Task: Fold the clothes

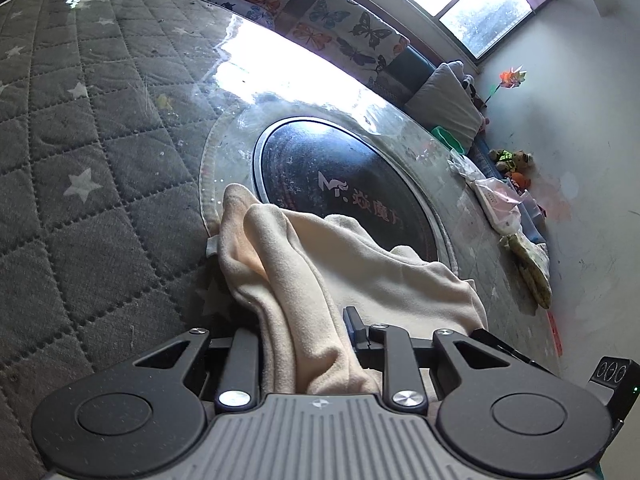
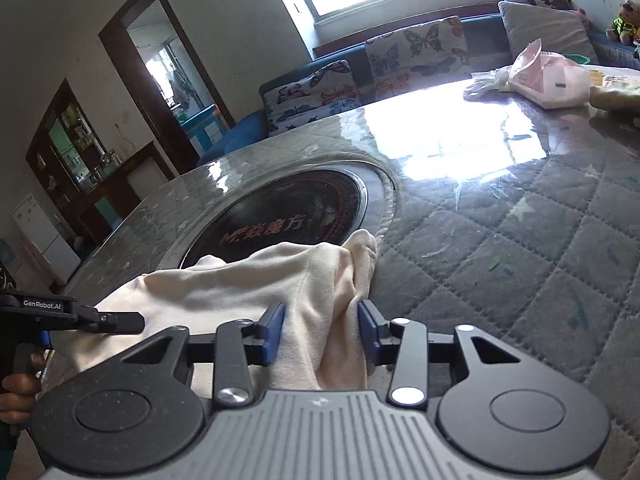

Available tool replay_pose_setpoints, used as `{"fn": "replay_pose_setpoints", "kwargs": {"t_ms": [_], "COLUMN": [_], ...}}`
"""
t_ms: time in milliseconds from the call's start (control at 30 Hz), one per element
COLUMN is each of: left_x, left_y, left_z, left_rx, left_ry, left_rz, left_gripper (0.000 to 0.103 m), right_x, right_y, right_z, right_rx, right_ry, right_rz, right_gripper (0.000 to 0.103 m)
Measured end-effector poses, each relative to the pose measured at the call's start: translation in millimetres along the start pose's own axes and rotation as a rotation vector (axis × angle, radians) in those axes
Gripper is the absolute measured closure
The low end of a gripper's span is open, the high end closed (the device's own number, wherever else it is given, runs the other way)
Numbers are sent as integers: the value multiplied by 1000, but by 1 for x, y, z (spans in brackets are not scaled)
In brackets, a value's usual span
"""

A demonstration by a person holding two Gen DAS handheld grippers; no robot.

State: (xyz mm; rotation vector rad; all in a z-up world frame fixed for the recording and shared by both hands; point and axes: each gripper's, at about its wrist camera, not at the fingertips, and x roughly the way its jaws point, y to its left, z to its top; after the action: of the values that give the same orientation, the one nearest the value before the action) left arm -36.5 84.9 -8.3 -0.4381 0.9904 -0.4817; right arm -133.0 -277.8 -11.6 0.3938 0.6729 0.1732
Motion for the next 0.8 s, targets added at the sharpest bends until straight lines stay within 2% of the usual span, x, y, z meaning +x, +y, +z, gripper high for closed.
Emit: {"fn": "replay_pose_setpoints", "kwargs": {"t_ms": [67,133,233,500,800], "left_x": [0,1,0,-11,0], "left_y": [-1,-2,-4,-36,-100], "left_z": [0,0,0,5,7], "left_rx": [9,18,33,119,229], "left_ry": [-3,-7,-9,-36,-27], "left_rz": [0,2,5,-54,-158], "left_gripper": [78,78,81,84,84], "right_x": [1,2,-2,-38,-101], "right_y": [1,4,6,19,5], "right_z": [-2,-3,-5,0,14], "right_rx": [-9,-9,-9,-58,-86], "right_ry": [1,15,-7,-102,-211], "right_rz": [8,23,23,9,-109], "right_gripper": [64,78,83,85,85]}}
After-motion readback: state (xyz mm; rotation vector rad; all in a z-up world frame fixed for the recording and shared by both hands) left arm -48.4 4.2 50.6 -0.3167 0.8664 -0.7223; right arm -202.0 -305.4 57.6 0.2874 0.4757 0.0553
